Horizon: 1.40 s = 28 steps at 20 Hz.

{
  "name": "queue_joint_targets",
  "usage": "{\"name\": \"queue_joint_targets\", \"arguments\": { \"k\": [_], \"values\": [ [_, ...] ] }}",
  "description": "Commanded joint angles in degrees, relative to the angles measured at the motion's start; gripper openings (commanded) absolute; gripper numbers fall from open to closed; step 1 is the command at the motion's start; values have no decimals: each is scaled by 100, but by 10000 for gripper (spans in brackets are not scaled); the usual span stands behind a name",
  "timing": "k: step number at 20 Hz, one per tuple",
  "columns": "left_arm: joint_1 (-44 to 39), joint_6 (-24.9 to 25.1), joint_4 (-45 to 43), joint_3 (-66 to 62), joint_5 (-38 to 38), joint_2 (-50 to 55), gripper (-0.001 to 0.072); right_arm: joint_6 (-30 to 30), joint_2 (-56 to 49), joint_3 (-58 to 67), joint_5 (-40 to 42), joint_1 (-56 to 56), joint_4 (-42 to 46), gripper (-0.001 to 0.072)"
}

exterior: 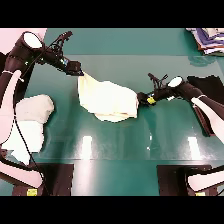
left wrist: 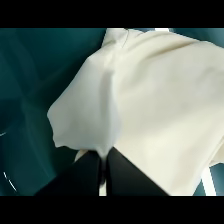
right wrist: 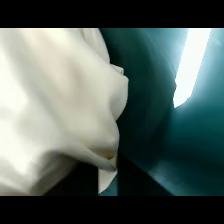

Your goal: Fold the shirts.

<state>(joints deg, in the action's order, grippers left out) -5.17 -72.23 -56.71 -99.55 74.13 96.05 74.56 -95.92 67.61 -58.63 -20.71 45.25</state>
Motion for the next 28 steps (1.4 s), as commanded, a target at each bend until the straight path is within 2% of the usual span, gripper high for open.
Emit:
{"name": "queue_joint_targets", "arguments": {
  "k": [1,4,7,9,14,17,21,25,28],
  "values": [
    [2,0,9,-4,55,-4,23,-319,-42,208,304,-269,-57,18],
    [11,-151,7,-197,289,-7,22,-282,72,494,262,-254,181,15],
    [9,-258,7,-1272,793,-7,22,256,726,1071,-33,74,1327,15],
    [9,-452,13,-2267,940,-66,22,367,1316,1556,-321,391,1941,14],
    [9,-354,2,-2142,-238,-1753,22,361,2629,2684,-785,975,2096,14],
    [9,-229,2,-2074,-619,-2730,22,361,3261,3235,-990,1091,2122,14],
    [9,-234,-22,-2076,-1290,-3724,22,463,3897,3724,-1283,1019,2852,14],
    [9,-245,-398,-2074,-1622,-3965,21,713,4157,3781,-1602,1012,2879,14],
    [9,-750,-1611,-2074,-1408,-3464,21,1049,3982,3307,-1805,708,2983,14]
  ]
}}
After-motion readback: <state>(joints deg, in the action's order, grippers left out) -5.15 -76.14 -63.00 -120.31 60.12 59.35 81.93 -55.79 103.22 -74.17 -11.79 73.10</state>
